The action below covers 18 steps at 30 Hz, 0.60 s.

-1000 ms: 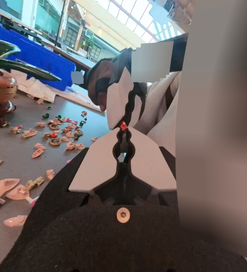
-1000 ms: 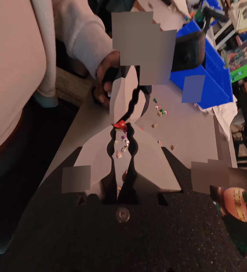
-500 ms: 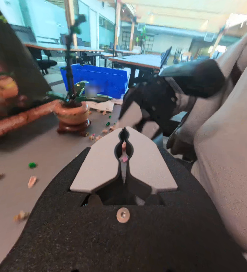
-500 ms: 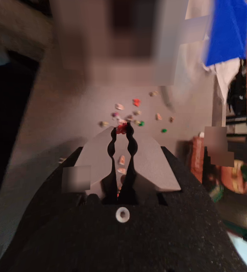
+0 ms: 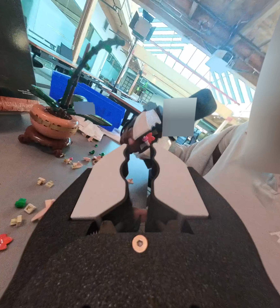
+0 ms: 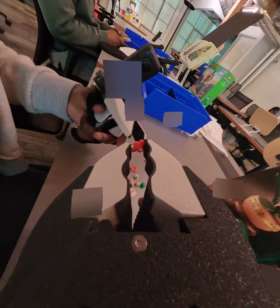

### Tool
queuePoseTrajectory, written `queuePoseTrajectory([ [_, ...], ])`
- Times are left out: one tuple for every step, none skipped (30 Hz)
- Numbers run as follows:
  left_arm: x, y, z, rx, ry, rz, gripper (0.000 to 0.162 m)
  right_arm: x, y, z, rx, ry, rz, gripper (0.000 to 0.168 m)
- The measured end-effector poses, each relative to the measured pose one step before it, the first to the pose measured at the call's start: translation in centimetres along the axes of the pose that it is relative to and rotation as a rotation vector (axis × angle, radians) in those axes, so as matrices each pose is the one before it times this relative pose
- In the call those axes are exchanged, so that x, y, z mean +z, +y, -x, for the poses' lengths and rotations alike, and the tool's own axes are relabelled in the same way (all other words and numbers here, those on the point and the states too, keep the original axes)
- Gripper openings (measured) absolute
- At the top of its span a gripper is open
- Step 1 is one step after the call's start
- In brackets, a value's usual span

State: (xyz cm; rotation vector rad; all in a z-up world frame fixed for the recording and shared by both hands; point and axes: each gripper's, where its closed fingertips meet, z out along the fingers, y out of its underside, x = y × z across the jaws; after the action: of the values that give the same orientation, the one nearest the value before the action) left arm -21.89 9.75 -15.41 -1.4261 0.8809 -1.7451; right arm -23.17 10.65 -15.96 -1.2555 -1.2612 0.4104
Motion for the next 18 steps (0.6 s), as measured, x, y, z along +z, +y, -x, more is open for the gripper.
queuePoseTrajectory([
  [0.095, -0.120, 0.015, -0.0438, 0.0065, -0.0110, 0.020, 0.025, -0.090, -0.039, -0.0275, 0.0088, 0.0020, 0.014],
  [0.133, 0.007, -0.071, -0.0321, 0.0090, -0.0046, 0.020, 0.076, 0.017, 0.071, -0.0298, 0.0037, 0.0134, 0.014],
  [0.175, 0.133, -0.044, -0.0208, 0.0033, 0.0018, 0.019, 0.064, 0.078, 0.148, -0.0341, 0.0036, 0.0187, 0.014],
  [0.172, 0.204, 0.033, -0.0066, -0.0043, 0.0064, 0.019, 0.078, -0.031, 0.083, -0.0315, 0.0044, 0.0099, 0.014],
  [0.133, 0.156, -0.073, 0.0023, 0.0001, 0.0034, 0.016, 0.060, 0.073, 0.122, -0.0239, 0.0005, 0.0135, 0.014],
  [0.098, 0.069, -0.011, -0.0018, -0.0038, 0.0009, 0.016, 0.036, 0.130, -0.020, -0.0190, 0.0064, 0.0143, 0.014],
  [0.071, 0.055, -0.007, -0.0014, -0.0038, 0.0021, 0.013, 0.001, 0.060, 0.039, -0.0181, 0.0027, 0.0089, 0.014],
  [0.058, 0.052, -0.099, 0.0031, 0.0013, 0.0026, 0.011, -0.009, 0.067, 0.023, -0.0239, 0.0048, 0.0104, 0.014],
  [0.058, 0.016, -0.041, 0.0016, -0.0027, -0.0007, 0.009, 0.024, 0.117, 0.013, -0.0322, 0.0079, 0.0157, 0.014],
  [0.069, 0.020, -0.004, 0.0005, -0.0031, -0.0020, 0.009, 0.011, -0.004, 0.054, -0.0344, 0.0084, 0.0111, 0.014],
  [0.029, 0.047, -0.078, -0.0010, 0.0049, -0.0019, 0.007, -0.039, -0.012, -0.040, -0.0327, 0.0121, 0.0091, 0.014],
  [0.017, 0.024, -0.067, -0.0055, 0.0061, -0.0047, 0.004, 0.005, 0.058, -0.010, -0.0156, 0.0073, 0.0109, 0.014],
  [0.019, 0.023, 0.018, -0.0003, -0.0012, -0.0107, 0.004, 0.015, 0.044, -0.035, -0.0031, 0.0068, 0.0058, 0.014],
  [0.039, 0.056, 0.119, 0.0082, -0.0066, -0.0127, 0.003, -0.012, 0.046, 0.022, 0.0050, 0.0009, -0.0010, 0.014],
  [0.016, 0.149, 0.163, 0.0047, -0.0086, -0.0031, 0.003, -0.024, 0.116, 0.130, 0.0122, -0.0109, -0.0006, 0.014],
  [-0.005, 0.180, 0.198, 0.0055, -0.0138, 0.0045, 0.003, 0.057, 0.280, 0.191, 0.0317, -0.0185, 0.0075, 0.015],
  [-0.002, 0.105, 0.140, 0.0229, -0.0156, 0.0049, 0.002, 0.017, 0.219, 0.096, 0.0450, -0.0175, 0.0078, 0.015],
  [0.016, 0.011, 0.084, 0.0403, -0.0209, 0.0074, 0.002, -0.053, 0.181, -0.096, 0.0401, -0.0052, 0.0052, 0.016],
])
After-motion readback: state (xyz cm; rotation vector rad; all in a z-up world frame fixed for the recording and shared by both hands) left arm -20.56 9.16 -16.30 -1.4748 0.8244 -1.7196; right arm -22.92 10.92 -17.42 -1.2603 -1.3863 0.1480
